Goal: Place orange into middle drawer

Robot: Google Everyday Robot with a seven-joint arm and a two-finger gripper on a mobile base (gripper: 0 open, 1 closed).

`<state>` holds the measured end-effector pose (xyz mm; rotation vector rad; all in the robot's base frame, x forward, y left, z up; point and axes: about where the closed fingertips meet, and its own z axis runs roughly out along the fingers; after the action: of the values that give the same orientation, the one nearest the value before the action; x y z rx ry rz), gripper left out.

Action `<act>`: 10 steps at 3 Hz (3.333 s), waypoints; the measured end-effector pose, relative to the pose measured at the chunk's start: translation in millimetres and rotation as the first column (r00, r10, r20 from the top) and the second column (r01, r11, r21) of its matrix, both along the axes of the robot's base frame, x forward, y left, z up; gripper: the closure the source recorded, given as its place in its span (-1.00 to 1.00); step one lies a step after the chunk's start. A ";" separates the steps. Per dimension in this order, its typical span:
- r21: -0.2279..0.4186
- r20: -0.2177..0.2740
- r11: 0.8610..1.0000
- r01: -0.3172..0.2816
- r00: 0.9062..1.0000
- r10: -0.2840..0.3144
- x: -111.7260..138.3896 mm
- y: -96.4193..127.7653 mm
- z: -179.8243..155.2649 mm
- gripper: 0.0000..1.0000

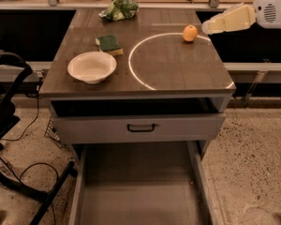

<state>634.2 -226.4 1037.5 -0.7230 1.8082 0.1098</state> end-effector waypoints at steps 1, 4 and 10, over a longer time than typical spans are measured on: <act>0.056 0.028 0.997 0.059 0.998 -0.061 34.0 3.0 -8.7 -1.00; 0.205 0.053 0.970 0.131 0.988 -0.145 218.3 21.5 -83.7 -1.00; 0.178 -0.059 0.962 0.205 0.978 -0.198 265.5 24.4 -181.5 0.43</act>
Offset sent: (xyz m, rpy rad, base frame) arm 0.1710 -0.0060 -0.0545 0.2634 -0.1345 -0.1632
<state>899.7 -202.0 856.0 -0.4062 1.8721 0.1544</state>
